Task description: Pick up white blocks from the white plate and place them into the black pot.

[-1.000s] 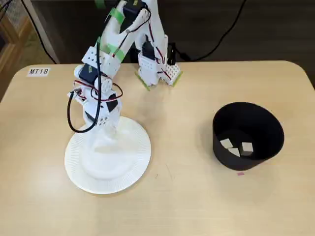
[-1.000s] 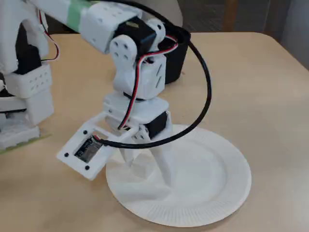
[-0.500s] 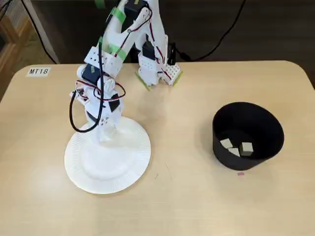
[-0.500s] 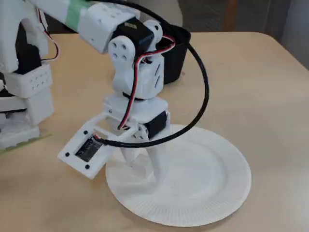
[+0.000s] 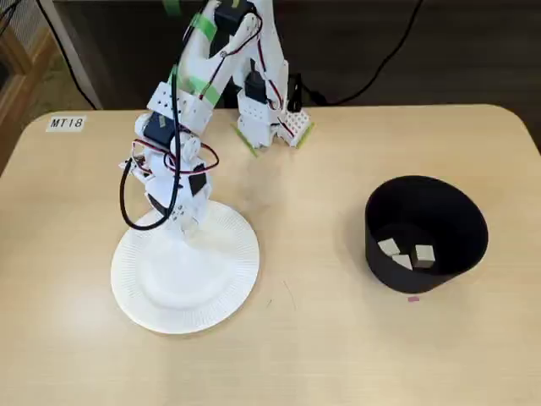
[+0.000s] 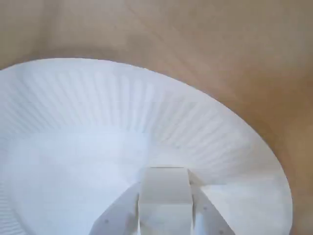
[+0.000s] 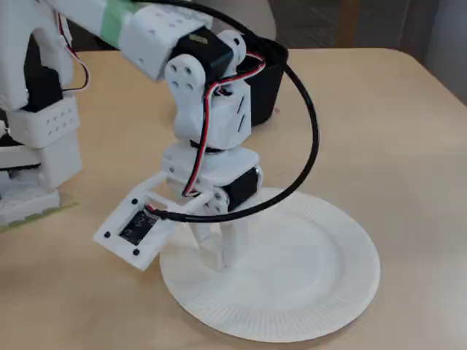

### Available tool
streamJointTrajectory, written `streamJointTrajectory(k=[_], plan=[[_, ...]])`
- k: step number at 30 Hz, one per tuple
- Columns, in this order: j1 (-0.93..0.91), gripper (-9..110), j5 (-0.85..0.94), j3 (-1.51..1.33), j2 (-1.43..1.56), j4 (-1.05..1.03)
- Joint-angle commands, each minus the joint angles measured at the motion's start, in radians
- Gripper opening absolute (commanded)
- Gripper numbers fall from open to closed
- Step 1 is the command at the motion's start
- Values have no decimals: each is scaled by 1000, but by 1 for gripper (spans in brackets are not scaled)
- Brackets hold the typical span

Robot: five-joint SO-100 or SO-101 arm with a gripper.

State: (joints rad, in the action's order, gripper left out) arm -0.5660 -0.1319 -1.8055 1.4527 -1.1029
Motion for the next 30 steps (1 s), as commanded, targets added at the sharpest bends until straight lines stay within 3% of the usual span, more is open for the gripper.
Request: streamJointTrajectory(k=[1, 11, 18, 23, 30], plan=[[14, -2, -8, 5, 49, 11], [160, -2, -64, 206, 362, 121], [637, -2, -141, 232, 595, 224], [999, -2, -23, 204, 611, 285], [1158, -2, 72, -187, 672, 607]])
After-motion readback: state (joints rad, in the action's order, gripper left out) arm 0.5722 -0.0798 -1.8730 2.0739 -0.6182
